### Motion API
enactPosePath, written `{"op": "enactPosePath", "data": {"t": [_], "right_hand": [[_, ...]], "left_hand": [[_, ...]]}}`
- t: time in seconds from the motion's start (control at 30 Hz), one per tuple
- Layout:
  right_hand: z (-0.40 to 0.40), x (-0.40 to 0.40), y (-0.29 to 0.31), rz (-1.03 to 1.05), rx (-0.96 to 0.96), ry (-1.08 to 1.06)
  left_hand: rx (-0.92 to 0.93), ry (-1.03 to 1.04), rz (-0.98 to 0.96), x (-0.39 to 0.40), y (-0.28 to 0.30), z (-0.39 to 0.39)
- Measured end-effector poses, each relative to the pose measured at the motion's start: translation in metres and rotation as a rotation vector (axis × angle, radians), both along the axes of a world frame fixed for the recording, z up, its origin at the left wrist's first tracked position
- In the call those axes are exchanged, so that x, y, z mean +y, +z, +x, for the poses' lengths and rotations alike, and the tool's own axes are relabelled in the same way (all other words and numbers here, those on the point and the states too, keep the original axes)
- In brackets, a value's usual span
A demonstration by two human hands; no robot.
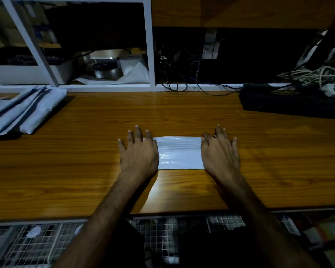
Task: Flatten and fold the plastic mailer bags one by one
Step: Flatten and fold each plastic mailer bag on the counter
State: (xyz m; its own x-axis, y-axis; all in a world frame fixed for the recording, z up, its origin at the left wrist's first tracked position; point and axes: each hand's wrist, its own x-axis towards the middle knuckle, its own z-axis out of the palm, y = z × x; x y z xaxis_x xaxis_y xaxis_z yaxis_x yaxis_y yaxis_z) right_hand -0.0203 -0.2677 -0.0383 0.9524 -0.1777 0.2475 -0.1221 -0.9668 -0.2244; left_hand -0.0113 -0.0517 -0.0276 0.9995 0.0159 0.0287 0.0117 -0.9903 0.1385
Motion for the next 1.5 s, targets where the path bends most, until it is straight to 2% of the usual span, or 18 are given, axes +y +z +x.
{"op": "enactPosePath", "data": {"t": [0.93, 1.27, 1.37, 1.5], "right_hand": [[-0.005, -0.027, 0.000, 0.049, 0.036, -0.065], [-0.016, -0.050, 0.004, 0.015, 0.071, -0.058], [-0.018, -0.052, 0.005, 0.068, 0.041, -0.059], [-0.021, -0.056, 0.008, 0.282, -0.086, -0.089]], "left_hand": [[0.017, 0.046, -0.046, 0.024, -0.005, -0.007], [-0.055, 0.057, -0.035, 0.039, -0.008, -0.016], [-0.085, 0.071, -0.025, 0.046, -0.010, -0.019], [-0.184, 0.084, -0.069, 0.048, -0.005, -0.027]]}}
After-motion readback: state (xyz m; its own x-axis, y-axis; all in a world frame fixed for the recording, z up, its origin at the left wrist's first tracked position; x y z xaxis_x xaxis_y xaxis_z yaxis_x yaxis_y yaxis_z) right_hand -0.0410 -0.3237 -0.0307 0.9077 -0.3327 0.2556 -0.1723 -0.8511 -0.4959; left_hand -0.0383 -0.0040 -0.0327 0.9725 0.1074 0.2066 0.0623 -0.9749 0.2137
